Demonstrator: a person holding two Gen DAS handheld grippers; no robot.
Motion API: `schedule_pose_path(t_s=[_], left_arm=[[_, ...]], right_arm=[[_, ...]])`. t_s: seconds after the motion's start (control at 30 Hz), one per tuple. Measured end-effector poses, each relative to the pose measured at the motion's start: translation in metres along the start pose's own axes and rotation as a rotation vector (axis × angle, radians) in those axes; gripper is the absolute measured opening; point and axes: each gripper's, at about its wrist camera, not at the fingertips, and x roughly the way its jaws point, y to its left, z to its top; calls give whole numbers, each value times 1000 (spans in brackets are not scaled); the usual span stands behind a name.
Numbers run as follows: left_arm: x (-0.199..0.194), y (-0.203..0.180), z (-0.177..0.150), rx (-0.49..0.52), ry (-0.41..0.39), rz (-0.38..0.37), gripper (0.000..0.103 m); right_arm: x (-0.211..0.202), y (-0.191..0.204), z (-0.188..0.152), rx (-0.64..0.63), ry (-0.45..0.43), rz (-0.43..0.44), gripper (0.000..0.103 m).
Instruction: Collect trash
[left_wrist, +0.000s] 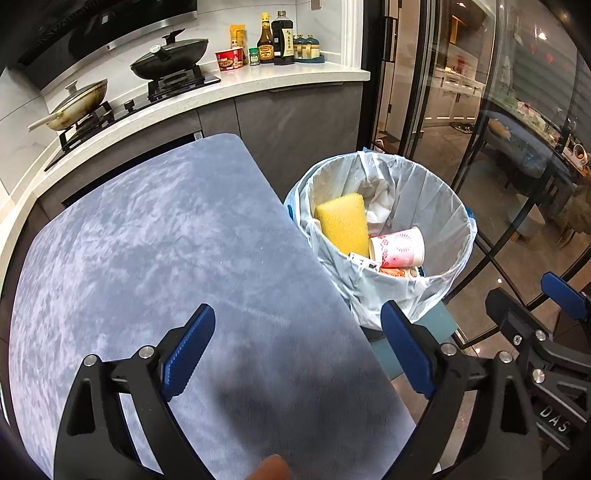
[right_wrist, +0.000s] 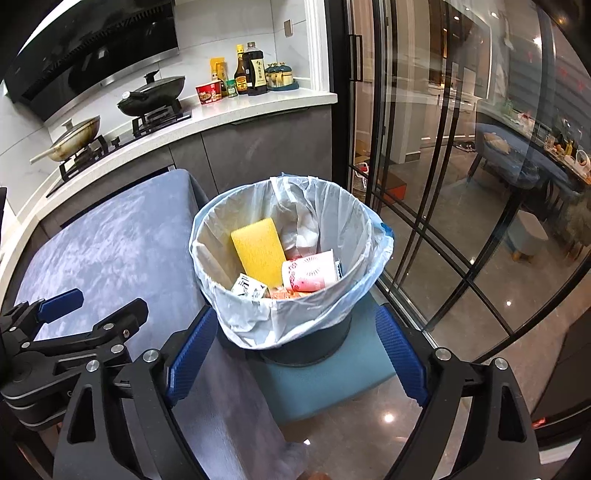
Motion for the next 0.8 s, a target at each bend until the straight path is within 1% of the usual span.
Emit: schedule_pose_path(t_s=[0.3,0.6,0.7,0.8], left_arm=[[-4,0,-14,-9,16,11,87],[-17,10,-24,-37,14,37,88],[-24,16,-29,-50,15,53,91],[-30,22,-34,-57,21,61,91]], right_arm=[[-3,-2,-11,5,33,-4,85],[-12,9,-15,-33,27,1,86],[-15,14,-17,-50,27,6,86],[-20,20,-19,-61,26,12,86]])
